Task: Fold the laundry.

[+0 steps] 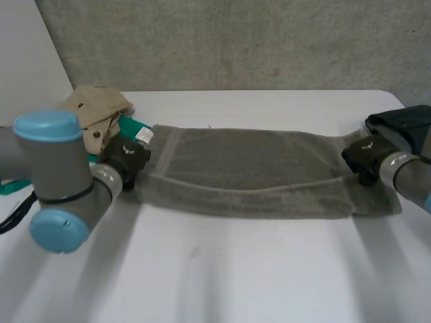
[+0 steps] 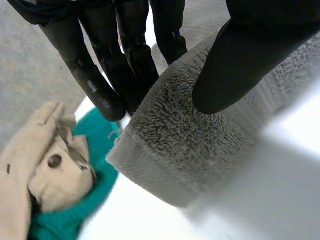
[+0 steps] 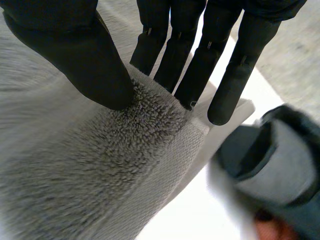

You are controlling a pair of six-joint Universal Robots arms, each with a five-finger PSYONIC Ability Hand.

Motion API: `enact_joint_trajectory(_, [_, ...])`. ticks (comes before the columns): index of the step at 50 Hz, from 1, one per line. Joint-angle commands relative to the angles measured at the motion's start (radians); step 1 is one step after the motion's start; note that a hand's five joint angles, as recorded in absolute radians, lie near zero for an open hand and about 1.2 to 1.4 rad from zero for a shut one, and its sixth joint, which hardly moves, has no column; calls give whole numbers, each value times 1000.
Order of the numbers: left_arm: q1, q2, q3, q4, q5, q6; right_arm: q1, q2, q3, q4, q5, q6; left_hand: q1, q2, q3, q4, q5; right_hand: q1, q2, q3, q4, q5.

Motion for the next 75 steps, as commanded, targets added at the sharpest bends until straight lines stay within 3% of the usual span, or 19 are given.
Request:
enact_joint_trajectory(1, [-4,-110,363,19,6,43,26,77,-224,-187,16,47,248,201,210,202,223,263,222,213,203,226])
enact_joint_trajectory(7, [-29,-106,684,43,-23,-20,48,4,-351,-353,50,246,248,201,210,202,223,263,222,213,203,226])
enact_joint_trajectory(12, [-30,-38,865,288,-168,-217,39,-119,-378,-740,122,505,248,201,210,202,223,263,222,213,203,226])
enact_joint_trajectory(15, [-23,-26,892,358,-196,-262,31,-134,-390,-792,135,561,248,201,210,202,223,263,222,213,203,226])
enact_joint_trajectory(25, [25,-27,732,275,-74,-275,26,-130,-417,-494,-2,558,248,201,210,202,223,263,222,213,203,226])
enact_joint_trajectory(34, [48,-32,403,278,26,-255,33,-101,-217,-352,-111,489,248,201,210,202,223,263,222,213,203,226])
enact_joint_trajectory(38, [45,-66,246,275,81,-172,22,-68,-96,-309,-120,408,248,201,210,202,223,263,222,213,203,226])
enact_joint_trajectory(44, [46,-70,34,223,107,95,-7,-42,38,-179,-103,249,248,201,210,202,223,263,222,213,203,226])
enact_joint_trajectory(50, [42,57,-171,50,89,228,-52,-97,103,65,-77,84,248,201,210,202,223,263,222,213,203,226])
enact_joint_trajectory(57, [39,226,-314,-206,39,242,-162,-248,172,456,-77,-173,248,201,210,202,223,263,222,213,203,226])
enact_joint_trajectory(62, [7,298,-336,-487,2,213,-202,-274,218,654,-66,-401,248,201,210,202,223,263,222,213,203,226])
enact_joint_trajectory(67, [-10,281,-262,-549,31,207,-179,-269,196,586,-66,-407,248,201,210,202,223,263,222,213,203,226])
enact_joint_trajectory(75, [-29,107,101,-324,-26,107,-75,-185,63,244,-57,-97,248,201,210,202,223,263,222,213,203,226])
